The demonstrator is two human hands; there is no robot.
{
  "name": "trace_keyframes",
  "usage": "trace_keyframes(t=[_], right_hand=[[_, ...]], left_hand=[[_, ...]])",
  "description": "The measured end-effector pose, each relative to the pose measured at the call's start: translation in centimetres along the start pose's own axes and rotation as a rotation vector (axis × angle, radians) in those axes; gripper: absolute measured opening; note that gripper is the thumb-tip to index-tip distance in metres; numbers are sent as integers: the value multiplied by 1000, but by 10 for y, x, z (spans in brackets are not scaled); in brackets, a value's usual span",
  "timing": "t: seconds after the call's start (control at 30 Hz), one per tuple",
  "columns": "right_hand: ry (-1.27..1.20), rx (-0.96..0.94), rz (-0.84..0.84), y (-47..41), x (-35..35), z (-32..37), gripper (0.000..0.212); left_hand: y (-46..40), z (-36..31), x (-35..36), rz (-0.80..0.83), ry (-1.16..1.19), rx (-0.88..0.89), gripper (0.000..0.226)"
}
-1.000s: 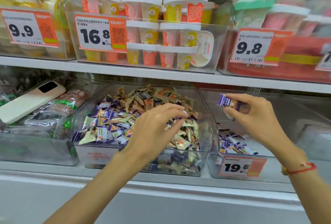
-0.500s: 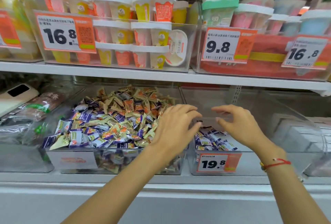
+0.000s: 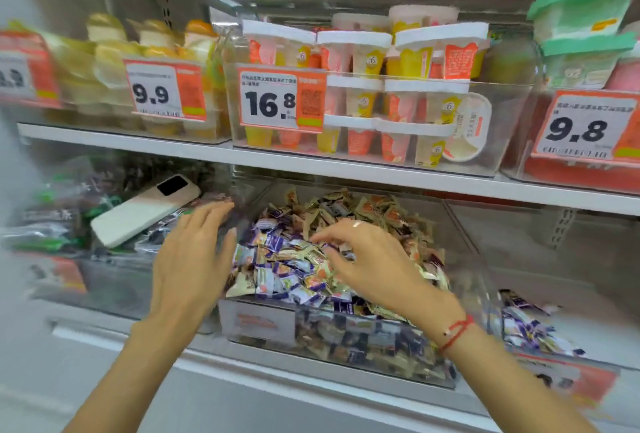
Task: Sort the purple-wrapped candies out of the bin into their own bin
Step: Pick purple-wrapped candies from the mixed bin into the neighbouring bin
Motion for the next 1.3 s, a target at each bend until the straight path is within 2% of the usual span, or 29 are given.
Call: trace_keyframes(t=[0.13, 0.23, 0.3, 0.37, 0.57, 0.7, 0.83, 0.93, 1.0, 1.07, 1.13, 1.23, 1.3], right_hand=[[177, -70, 158, -66, 52, 34, 38], [436, -17, 316, -105, 88, 28, 61], [409, 31, 408, -116, 106, 23, 76], [369, 49, 456, -113, 118, 22, 78], [461, -169, 334, -86, 105, 26, 53], [464, -187, 354, -66, 82, 9, 44], [465, -143, 324, -44, 51, -24, 38], [545, -61, 295, -27, 29, -56, 41], [564, 35, 268, -13, 15, -79, 47], [501, 99, 244, 3, 5, -92, 51], [452, 123, 200, 15, -1, -95, 53], [421, 148, 120, 27, -9, -92, 49], [348, 188, 140, 32, -10, -93, 48]], left_hand=[[9, 12, 12, 109, 8, -56, 39], [9, 15, 13, 119, 15, -57, 38], [8, 16, 12, 101, 32, -58, 33], [8, 17, 12, 82, 55, -59, 28], [7, 20, 15, 86, 58, -23, 25], [5, 19, 17, 147, 27, -16, 26], [-2, 1, 8, 150, 25, 232, 25], [2, -19, 19, 381, 143, 287, 31], [11, -28, 38, 578, 100, 313, 31], [14, -31, 48, 664, 42, 299, 30], [8, -34, 46, 623, 13, 248, 28], [-1, -48, 42, 500, -74, 263, 25], [-6, -60, 45, 440, -33, 271, 23]])
Point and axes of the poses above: each hand's wrist, its own y-axis away from the middle knuckle, its own x-axis out of the palm, z = x × y, the point moved 6 cm from there along -y, towards the middle knuckle, and after that the axes turned 9 degrees about x, right-handed, at the moved point
